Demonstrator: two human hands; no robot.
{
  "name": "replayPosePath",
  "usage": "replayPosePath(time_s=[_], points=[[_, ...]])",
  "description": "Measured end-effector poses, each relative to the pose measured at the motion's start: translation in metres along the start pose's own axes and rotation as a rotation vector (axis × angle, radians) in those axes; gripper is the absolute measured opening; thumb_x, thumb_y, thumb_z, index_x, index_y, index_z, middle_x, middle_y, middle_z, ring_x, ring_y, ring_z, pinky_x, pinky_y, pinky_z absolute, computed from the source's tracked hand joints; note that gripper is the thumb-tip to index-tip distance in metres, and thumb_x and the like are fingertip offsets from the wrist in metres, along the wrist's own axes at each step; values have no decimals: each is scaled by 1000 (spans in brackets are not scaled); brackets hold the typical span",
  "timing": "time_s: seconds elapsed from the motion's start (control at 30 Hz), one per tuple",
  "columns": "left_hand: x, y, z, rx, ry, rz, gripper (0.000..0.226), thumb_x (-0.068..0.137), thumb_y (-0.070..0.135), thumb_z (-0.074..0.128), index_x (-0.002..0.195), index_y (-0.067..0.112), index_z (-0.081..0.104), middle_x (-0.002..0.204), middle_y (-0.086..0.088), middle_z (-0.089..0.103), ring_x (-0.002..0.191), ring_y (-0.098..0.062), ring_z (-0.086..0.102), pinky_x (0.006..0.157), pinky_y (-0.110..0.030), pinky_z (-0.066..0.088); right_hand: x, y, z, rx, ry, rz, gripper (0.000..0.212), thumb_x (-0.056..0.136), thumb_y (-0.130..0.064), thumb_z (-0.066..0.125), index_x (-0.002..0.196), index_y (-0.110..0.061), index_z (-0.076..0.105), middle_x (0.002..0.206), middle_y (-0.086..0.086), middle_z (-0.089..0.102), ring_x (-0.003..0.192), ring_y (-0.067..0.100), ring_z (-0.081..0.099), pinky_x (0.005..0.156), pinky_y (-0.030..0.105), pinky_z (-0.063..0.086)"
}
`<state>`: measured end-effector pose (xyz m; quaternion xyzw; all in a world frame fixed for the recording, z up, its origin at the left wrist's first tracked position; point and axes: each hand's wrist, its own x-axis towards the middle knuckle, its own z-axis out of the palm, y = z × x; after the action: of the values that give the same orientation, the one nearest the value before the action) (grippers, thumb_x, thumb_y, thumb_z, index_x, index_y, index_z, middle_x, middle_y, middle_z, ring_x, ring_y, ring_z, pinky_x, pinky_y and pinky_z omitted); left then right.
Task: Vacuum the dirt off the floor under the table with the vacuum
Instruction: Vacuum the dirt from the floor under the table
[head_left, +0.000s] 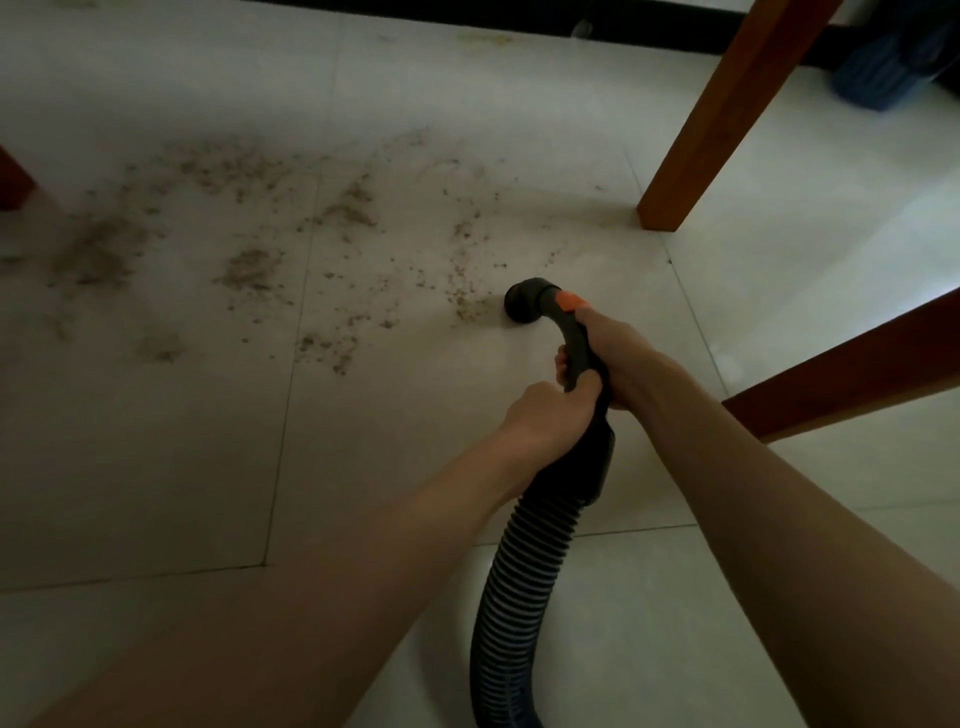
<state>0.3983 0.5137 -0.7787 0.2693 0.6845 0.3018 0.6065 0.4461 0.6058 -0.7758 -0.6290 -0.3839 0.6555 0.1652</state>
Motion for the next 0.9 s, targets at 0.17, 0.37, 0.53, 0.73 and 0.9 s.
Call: replayPosePath(time_s=[0.17, 0.37, 0.53, 0.73, 0.9], points=[[-3, -7, -4, -22, -1, -4, 59, 93, 54, 39, 106, 2, 61, 82, -6, 62, 70, -18, 61, 60, -24, 48, 4, 14, -3, 192, -95, 46, 54, 91, -42, 59, 127, -2, 48, 66, 9, 50, 38, 15, 50, 40, 20, 46], [-6, -3, 2, -10, -9, -2, 59, 94, 55, 35, 110, 4, 60, 92, -8, 64, 80, -21, 63, 70, -27, 50, 4, 14, -6, 232, -102, 55, 54, 90, -41, 61, 126, -4, 49, 63, 7, 49, 33, 13, 48, 37, 19, 44], [-19, -8, 9, -50, -4, -9, 60, 95, 55, 32, 115, 4, 57, 96, -9, 64, 84, -23, 64, 71, -28, 51, -8, 15, -6, 108, -130, 50, 45, 90, -42, 60, 103, 0, 54, 57, 6, 50, 35, 13, 48, 37, 20, 43], [-31, -15, 14, -89, 20, 2, 58, 97, 51, 29, 122, 5, 53, 106, -11, 63, 90, -24, 62, 72, -27, 49, -18, 20, 2, -9, -222, 68, 44, 93, -43, 54, 78, -2, 53, 56, 6, 48, 35, 11, 46, 36, 19, 42], [-30, -12, 1, -87, 21, -18, 61, 96, 55, 30, 121, 5, 54, 108, -11, 63, 93, -26, 63, 78, -30, 51, -15, 17, 10, 29, -168, 18, 41, 90, -41, 61, 99, -1, 54, 57, 6, 50, 35, 12, 48, 36, 20, 43]])
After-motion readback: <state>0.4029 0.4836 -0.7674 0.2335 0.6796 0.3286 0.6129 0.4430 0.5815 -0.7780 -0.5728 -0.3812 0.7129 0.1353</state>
